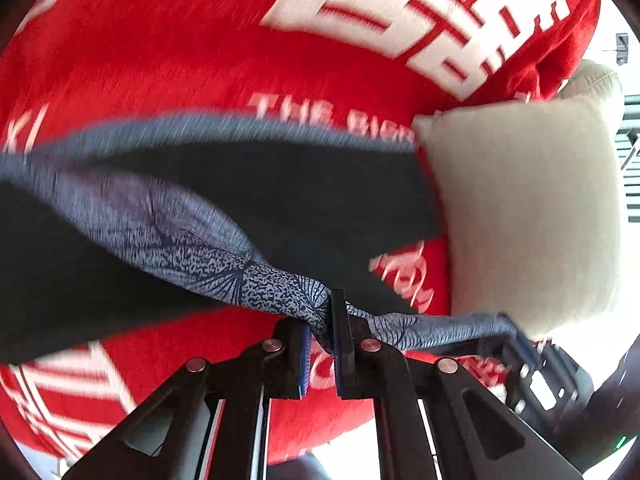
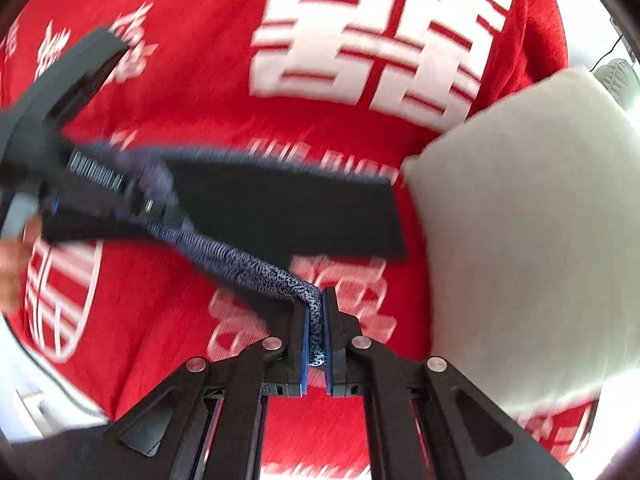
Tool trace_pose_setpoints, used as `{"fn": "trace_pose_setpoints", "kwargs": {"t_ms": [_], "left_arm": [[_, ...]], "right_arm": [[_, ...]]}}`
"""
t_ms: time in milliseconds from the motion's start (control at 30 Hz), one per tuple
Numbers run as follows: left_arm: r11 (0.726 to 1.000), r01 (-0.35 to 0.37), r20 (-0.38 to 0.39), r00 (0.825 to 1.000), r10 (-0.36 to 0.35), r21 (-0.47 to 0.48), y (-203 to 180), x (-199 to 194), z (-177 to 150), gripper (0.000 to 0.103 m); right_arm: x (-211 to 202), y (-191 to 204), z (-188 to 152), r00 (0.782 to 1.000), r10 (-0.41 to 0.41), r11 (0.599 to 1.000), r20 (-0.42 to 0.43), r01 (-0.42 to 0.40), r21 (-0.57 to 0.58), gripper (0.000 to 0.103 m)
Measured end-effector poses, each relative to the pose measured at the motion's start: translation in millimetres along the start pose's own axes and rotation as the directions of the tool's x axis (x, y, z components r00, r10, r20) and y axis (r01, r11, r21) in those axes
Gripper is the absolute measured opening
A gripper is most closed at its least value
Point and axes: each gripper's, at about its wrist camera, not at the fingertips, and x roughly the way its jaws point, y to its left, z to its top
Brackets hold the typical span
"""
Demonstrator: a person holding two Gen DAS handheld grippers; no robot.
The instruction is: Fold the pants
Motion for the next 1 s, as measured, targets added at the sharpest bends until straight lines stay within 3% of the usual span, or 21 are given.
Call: {"fn": "trace_pose_setpoints", "kwargs": {"t_ms": [167,267,500,567,600,633,667,700,733,767,800,867,933,1000], "left_arm": [[1.0,-0.01,0.043,0.999,0.01,-0.01,-5.5,12.2,55.0,0.01],[0.999,-0.042,0.039,0.998,0.042,-0.003,-4.2,32.8,75.2,0.01],[0.991,-0.133,0.0,0.991,0.133,0.03,-6.7,64.9,94.6,0.012],[0.988,-0.148,0.001,0.989,0.148,0.038,-8.5,60.6,91.3,0.012],[0.986,-0.161,0.004,0.987,0.161,0.051,-10.8,57.7,89.4,0.012],[0.982,-0.177,0.006,0.984,0.177,0.066,-13.8,54.6,86.9,0.012],[0.98,-0.186,0.014,0.983,0.185,0.077,-15.5,51.5,81.6,0.015],[0.972,-0.216,0.039,0.976,0.213,0.097,-18.9,44.6,76.9,0.031],[0.962,-0.25,0.065,0.968,0.244,0.108,-20.9,39.7,73.6,0.044],[0.946,-0.303,0.113,0.95,0.29,0.118,-23.9,31.9,69.7,0.07],[0.929,-0.345,0.18,0.93,0.32,0.13,-26.5,21.1,64.4,0.077],[0.922,-0.357,0.206,0.923,0.325,0.146,-28.3,13.4,60.3,0.077],[0.923,-0.361,0.195,0.923,0.333,0.133,-22.0,12.4,58.1,0.077],[0.912,-0.395,0.173,0.911,0.374,0.107,-8.8,18.0,55.5,0.077]], "right_arm": [[42.6,-47.8,68.6,0.998,0.069,0.996,0.009,-0.069,0.055,0.006],[89.4,-66.8,102.0,0.991,0.123,0.989,-0.045,-0.119,0.084,0.006],[173.0,-71.4,122.4,0.971,0.156,0.988,-0.183,-0.152,0.037,0.006],[184.9,-73.1,125.6,0.964,0.167,0.986,-0.207,-0.159,0.054,0.015],[186.6,-75.0,127.5,0.965,0.163,0.986,-0.208,-0.152,0.067,0.027],[185.1,-77.1,129.0,0.969,0.151,0.987,-0.198,-0.139,0.075,0.046],[182.8,-78.9,131.8,0.972,0.14,0.989,-0.186,-0.128,0.078,0.059],[177.1,-82.4,133.6,0.978,0.129,0.989,-0.165,-0.116,0.088,0.065],[170.8,-86.4,135.2,0.979,0.143,0.986,-0.145,-0.129,0.104,0.065],[165.2,-89.7,135.0,0.978,0.156,0.983,-0.135,-0.14,0.121,0.065],[157.2,-94.1,132.5,0.978,0.164,0.978,-0.127,-0.145,0.147,0.065],[149.4,-98.8,125.3,0.977,0.18,0.971,-0.118,-0.158,0.177,0.064],[143.4,-100.1,112.3,0.974,0.193,0.964,-0.116,-0.167,0.205,0.06],[144.8,-99.5,103.0,0.972,0.199,0.96,-0.126,-0.168,0.225,0.059]]}}
